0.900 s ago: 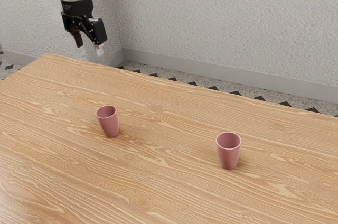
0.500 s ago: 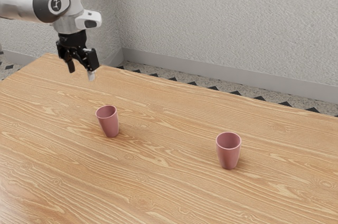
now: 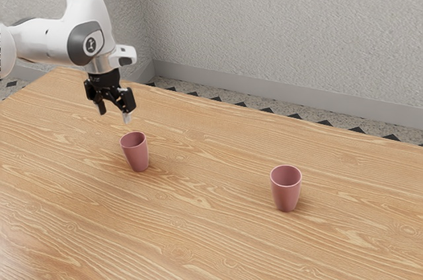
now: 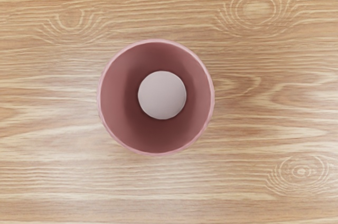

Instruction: Place the left cup onto the right cup

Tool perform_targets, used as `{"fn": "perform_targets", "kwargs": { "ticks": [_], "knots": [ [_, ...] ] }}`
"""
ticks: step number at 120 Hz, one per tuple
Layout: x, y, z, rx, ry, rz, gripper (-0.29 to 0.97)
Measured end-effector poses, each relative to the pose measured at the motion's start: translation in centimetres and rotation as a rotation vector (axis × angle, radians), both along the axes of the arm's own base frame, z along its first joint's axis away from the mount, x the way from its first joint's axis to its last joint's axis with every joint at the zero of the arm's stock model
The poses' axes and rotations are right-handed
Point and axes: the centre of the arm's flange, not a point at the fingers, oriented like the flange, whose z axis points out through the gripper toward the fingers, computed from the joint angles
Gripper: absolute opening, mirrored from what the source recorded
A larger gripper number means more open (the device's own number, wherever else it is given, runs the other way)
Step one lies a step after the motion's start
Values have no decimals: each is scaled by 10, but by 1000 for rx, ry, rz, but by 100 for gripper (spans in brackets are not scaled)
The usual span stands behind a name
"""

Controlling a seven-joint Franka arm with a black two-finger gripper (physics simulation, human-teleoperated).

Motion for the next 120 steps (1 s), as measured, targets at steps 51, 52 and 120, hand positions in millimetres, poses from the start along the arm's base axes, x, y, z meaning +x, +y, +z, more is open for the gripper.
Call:
{"fn": "perform_targets", "kwargs": {
  "ticks": [51, 52, 120],
  "knots": [
    [-7, 5, -65, -45, -35, 59, 66],
    [-7, 5, -65, -45, -36, 59, 66],
    [15, -11, -79, -40, -72, 74, 66]
  ]
}}
